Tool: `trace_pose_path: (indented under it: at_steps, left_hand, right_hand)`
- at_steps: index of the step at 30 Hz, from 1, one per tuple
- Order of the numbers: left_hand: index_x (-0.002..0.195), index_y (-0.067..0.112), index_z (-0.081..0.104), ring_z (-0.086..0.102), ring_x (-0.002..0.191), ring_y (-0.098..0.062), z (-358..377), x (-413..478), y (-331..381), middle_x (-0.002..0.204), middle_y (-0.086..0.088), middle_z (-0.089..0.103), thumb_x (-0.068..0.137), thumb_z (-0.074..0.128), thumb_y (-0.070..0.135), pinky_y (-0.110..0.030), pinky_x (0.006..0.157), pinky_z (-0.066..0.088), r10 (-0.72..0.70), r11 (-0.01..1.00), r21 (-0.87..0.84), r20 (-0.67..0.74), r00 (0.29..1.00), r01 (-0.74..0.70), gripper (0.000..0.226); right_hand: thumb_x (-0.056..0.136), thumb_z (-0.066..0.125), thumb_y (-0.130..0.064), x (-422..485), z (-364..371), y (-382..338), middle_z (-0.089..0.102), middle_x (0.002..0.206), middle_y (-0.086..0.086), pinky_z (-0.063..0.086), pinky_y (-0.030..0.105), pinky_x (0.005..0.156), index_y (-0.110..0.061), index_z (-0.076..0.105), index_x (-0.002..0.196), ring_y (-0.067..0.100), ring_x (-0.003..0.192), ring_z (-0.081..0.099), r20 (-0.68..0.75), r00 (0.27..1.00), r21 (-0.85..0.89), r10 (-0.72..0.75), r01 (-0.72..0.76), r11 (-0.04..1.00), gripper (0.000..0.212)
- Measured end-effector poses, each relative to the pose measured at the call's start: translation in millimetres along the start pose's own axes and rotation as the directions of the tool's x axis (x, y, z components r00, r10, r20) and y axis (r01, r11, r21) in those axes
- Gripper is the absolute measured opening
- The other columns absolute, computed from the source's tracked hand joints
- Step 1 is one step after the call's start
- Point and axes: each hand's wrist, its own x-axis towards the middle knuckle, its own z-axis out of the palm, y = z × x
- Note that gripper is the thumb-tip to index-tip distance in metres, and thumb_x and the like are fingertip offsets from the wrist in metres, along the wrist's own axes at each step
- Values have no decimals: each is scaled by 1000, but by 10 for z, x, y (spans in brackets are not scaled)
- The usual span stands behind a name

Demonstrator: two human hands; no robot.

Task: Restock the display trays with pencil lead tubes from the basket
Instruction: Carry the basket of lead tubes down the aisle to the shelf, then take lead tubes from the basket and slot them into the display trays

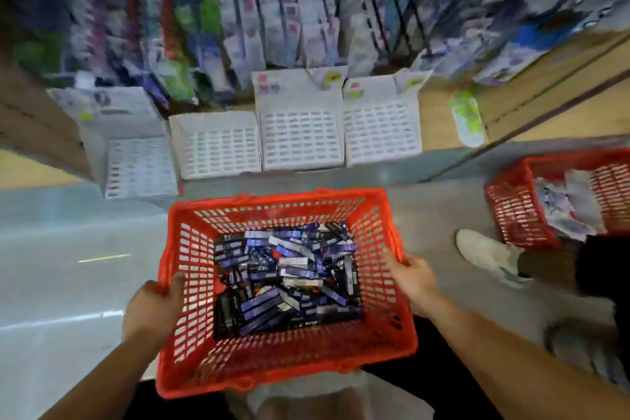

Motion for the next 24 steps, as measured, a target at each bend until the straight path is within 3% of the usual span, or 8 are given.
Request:
trace_pose_path:
  at_steps: [4,10,14,16,18,21,24]
  left_hand:
    - [93,9,65,69,63,-33,669,454,-454,82,-15,74,98,46,67,-41,68,59,-21,998,-55,-55,998,18,61]
    - [81,11,68,69,59,-30,1397,849,-735,71,-10,72,99,46,63,-39,68,58,-13,996,-88,-56,998,8,60]
    - [92,5,72,72,74,-37,1656,938,-743,87,-19,76,98,48,66,-44,79,61,17,996,-86,14,1000,-16,65]
    - [104,2,71,73,84,-39,1687,931,-709,98,-22,76,95,51,66,-49,86,61,16,988,-153,25,1000,-12,67]
    - [110,1,69,73,88,-40,1667,867,-659,104,-23,75,95,57,62,-51,90,60,9,971,-241,50,999,3,64]
    - [115,2,66,74,84,-38,1615,671,-629,103,-20,75,95,65,51,-51,89,60,33,960,-280,76,997,-11,53]
    - [122,1,60,73,85,-33,1520,503,-605,106,-15,73,98,66,42,-46,87,59,61,972,-233,92,994,-38,49]
  right_hand:
    - [85,65,-70,595,727,335,77,74,-4,63,43,81,-26,71,79,19,73,76,-23,997,15,-68,68,998,45]
    - [94,64,-55,1181,1280,689,75,71,-3,62,37,78,-20,71,82,18,69,74,-110,975,2,-195,196,981,38]
    - [96,59,-55,1381,1295,870,69,71,1,51,32,73,-16,72,86,28,81,72,-178,951,-61,-252,245,967,43]
    - [98,56,-55,1360,1267,888,65,69,2,47,31,72,-14,70,90,27,74,69,-180,947,-57,-266,260,964,44]
    - [100,55,-53,1338,1253,919,69,80,9,45,30,75,-10,68,98,29,75,67,-145,958,-50,-246,241,969,45]
    - [100,55,-52,1299,1227,960,72,110,22,47,33,80,-3,68,116,37,100,70,-125,967,-37,-222,219,975,54]
    - [99,56,-50,1246,1228,929,68,118,21,47,32,81,-2,59,124,34,97,68,-102,969,-53,-226,222,974,54]
